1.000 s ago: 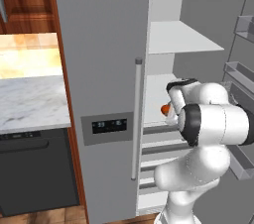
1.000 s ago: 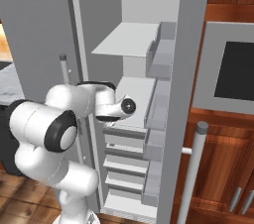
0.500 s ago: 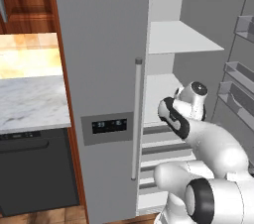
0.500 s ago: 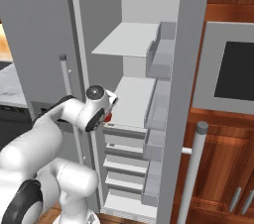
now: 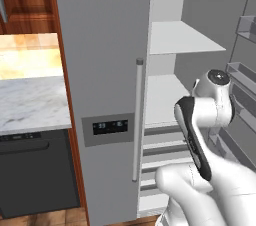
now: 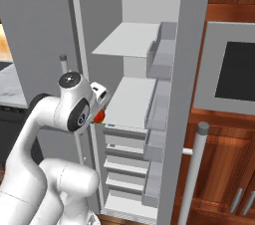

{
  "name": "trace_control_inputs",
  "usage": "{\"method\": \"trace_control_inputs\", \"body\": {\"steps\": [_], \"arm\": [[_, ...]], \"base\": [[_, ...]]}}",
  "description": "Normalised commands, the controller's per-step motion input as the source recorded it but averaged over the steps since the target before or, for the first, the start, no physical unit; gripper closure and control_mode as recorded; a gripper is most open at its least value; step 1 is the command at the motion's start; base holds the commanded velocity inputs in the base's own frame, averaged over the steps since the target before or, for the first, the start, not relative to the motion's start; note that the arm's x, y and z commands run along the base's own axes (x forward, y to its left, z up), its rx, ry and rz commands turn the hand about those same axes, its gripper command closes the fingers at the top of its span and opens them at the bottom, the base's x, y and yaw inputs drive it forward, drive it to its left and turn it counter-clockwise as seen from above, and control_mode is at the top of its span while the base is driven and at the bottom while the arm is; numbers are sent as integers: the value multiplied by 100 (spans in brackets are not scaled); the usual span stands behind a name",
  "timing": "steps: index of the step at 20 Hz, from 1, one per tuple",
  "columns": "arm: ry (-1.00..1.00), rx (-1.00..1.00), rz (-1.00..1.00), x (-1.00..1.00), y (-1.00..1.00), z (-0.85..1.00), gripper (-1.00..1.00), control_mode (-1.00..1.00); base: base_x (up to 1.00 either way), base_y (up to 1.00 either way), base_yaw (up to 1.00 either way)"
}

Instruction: Retrieve the peach and apple from the fridge and place them into the bowl on the dining table.

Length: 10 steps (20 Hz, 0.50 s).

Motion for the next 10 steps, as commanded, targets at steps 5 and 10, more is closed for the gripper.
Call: {"method": "trace_control_inputs", "body": {"steps": [5,10], "arm": [[-34,-1,-6,-97,-9,50,100,-100],[-29,0,-4,-60,0,49,100,-100]], "base": [[0,0,0],[0,0,0]]}}
